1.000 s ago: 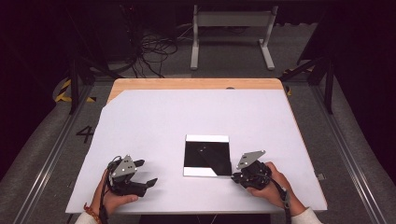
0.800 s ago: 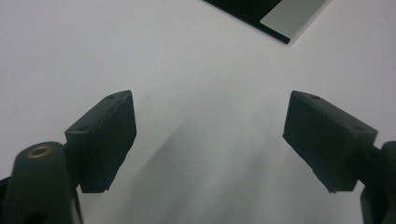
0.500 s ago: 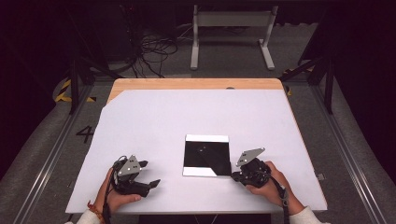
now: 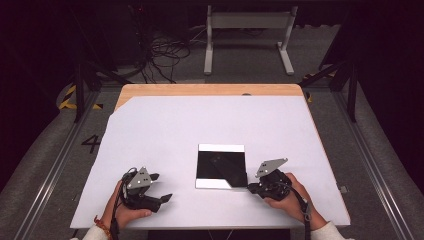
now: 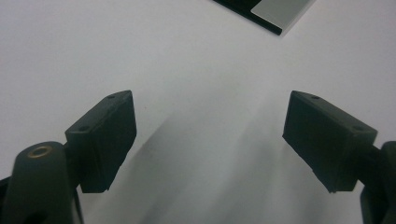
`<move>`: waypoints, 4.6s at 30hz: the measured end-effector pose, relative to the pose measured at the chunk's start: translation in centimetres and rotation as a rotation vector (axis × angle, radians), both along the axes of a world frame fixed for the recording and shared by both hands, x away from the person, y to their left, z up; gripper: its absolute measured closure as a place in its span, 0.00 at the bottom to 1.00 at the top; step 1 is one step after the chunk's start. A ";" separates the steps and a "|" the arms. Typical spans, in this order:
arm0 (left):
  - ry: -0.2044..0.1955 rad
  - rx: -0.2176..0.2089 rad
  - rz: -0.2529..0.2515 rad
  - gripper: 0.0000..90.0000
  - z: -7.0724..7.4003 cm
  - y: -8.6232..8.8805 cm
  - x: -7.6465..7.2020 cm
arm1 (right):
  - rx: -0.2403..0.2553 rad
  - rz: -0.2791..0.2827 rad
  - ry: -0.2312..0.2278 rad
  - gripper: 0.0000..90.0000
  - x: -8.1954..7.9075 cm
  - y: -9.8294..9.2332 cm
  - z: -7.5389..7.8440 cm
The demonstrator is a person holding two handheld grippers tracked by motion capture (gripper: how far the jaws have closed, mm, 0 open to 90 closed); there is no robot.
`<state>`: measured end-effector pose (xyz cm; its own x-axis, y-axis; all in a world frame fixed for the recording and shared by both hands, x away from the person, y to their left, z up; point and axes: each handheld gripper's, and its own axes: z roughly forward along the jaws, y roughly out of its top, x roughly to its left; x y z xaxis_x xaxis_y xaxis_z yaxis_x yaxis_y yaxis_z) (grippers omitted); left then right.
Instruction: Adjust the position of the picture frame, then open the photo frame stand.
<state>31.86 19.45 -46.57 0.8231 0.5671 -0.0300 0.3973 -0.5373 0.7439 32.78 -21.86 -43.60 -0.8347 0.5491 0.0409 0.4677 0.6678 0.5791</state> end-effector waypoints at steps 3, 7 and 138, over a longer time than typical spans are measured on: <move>0.001 -0.005 0.001 0.20 0.0 0.0 0.1 | 0.045 -0.009 -0.007 0.98 0.0 -0.3 0.2; -0.001 -0.001 0.001 0.20 0.1 0.1 0.1 | 0.052 -0.012 0.001 0.97 0.3 -0.6 0.1; 0.169 -0.123 -0.123 0.16 0.0 -10.0 7.4 | 0.521 -0.155 0.093 0.72 2.9 0.8 -0.4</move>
<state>39.26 9.46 -46.59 0.8632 0.4463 -0.2360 0.4589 -0.4989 0.7352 35.65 -21.08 -44.04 -0.7256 0.5526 0.4100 0.6028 0.2232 0.7660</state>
